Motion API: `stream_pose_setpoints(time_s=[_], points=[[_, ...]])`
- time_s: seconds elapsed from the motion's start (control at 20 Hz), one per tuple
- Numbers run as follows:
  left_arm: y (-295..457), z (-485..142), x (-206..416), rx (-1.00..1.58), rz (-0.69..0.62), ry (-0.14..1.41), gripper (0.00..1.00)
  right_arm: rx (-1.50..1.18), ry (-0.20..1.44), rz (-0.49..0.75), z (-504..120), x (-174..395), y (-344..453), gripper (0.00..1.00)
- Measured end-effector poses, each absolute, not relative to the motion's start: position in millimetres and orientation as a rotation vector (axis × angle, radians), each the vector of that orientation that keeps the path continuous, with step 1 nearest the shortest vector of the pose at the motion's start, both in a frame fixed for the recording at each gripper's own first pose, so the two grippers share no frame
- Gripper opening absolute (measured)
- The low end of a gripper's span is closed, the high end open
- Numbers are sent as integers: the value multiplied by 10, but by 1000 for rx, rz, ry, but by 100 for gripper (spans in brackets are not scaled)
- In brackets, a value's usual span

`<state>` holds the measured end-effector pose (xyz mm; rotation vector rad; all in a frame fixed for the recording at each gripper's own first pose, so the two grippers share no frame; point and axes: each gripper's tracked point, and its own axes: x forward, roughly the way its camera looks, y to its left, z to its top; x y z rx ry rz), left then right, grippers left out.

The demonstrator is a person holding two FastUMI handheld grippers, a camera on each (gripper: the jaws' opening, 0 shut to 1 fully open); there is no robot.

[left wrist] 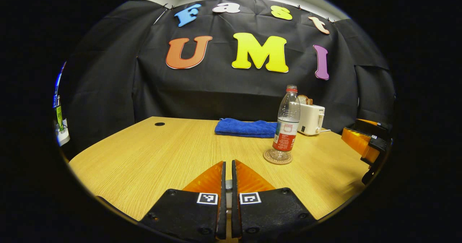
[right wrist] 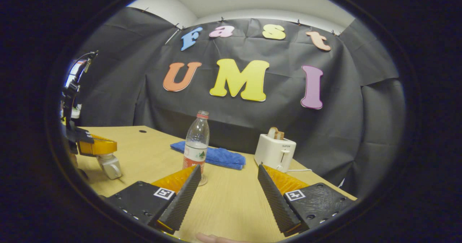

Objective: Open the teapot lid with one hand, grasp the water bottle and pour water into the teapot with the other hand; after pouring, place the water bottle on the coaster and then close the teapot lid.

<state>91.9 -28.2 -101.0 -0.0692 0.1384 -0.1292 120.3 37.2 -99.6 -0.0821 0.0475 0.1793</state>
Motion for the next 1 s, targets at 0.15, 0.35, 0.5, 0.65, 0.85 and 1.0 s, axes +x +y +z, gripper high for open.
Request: stream_pose_setpoints(time_s=[0.15, 0.35, 0.5, 0.65, 0.85, 1.0], points=[[-295, -1001, 901, -62, -116, 139, 10, -89, 33, 172, -917, 1175, 362, 95], [-283, -943, 868, -47, -96, 144, 18, -106, 17, 160, -808, 1111, 361, 98], [-262, -718, 788, -8, -79, 96, 34, -106, 14, 157, -708, 1030, 378, 98], [-321, -509, 683, 16, -96, 50, 45, -85, 28, 154, -694, 883, 415, 98], [-388, -270, 483, -2, -106, 29, 58, -129, 33, 160, -617, 627, 464, 95], [-405, -129, 335, -15, -109, 30, 61, -134, 3, 136, -381, 480, 399, 98]])
